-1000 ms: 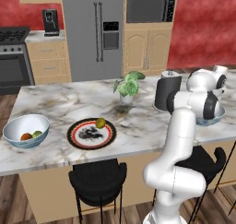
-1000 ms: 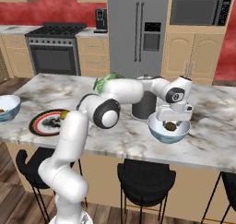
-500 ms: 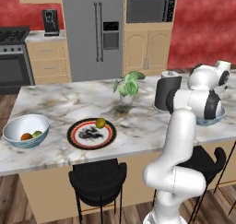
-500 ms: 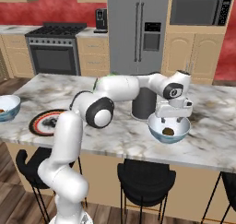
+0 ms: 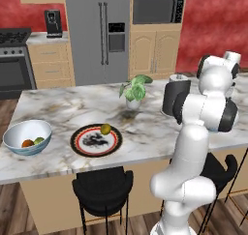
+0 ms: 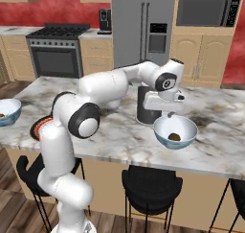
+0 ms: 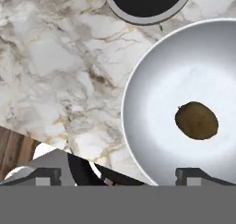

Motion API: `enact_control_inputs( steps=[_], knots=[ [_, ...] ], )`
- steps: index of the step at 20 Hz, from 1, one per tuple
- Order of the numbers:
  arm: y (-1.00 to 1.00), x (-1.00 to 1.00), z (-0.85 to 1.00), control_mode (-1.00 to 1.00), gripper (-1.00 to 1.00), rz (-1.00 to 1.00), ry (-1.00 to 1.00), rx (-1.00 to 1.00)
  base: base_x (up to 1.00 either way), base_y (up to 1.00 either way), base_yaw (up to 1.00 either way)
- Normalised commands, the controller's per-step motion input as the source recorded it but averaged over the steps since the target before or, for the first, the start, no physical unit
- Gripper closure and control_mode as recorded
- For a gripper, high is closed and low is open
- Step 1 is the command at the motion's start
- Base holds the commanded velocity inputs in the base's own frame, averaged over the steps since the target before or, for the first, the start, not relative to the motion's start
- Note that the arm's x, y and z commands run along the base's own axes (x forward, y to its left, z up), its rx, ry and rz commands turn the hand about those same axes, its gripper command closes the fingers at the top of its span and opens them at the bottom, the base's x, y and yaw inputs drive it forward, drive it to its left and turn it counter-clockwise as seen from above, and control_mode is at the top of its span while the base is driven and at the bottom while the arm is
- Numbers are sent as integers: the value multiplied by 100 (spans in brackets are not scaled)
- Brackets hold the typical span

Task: Take the fruits from the plate on the dining counter and place two fruits in each bowl.

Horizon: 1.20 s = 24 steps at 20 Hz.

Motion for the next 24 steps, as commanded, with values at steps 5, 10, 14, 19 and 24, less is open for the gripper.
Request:
enact_control_inputs(
  steps=[5,10,14,19,24],
  knots=[
    [100,-47,35,-100,-100,-26,-19,-1,0,0,0],
    [100,-28,26,-100,-100,-24,-8,-9,0,0,0],
    [100,5,7,-100,-100,-35,2,0,0,0,0],
    [100,13,-1,-100,-100,-32,13,-3,0,0,0],
    [100,39,-9,-100,-100,-31,16,-7,0,0,0]
  ],
)
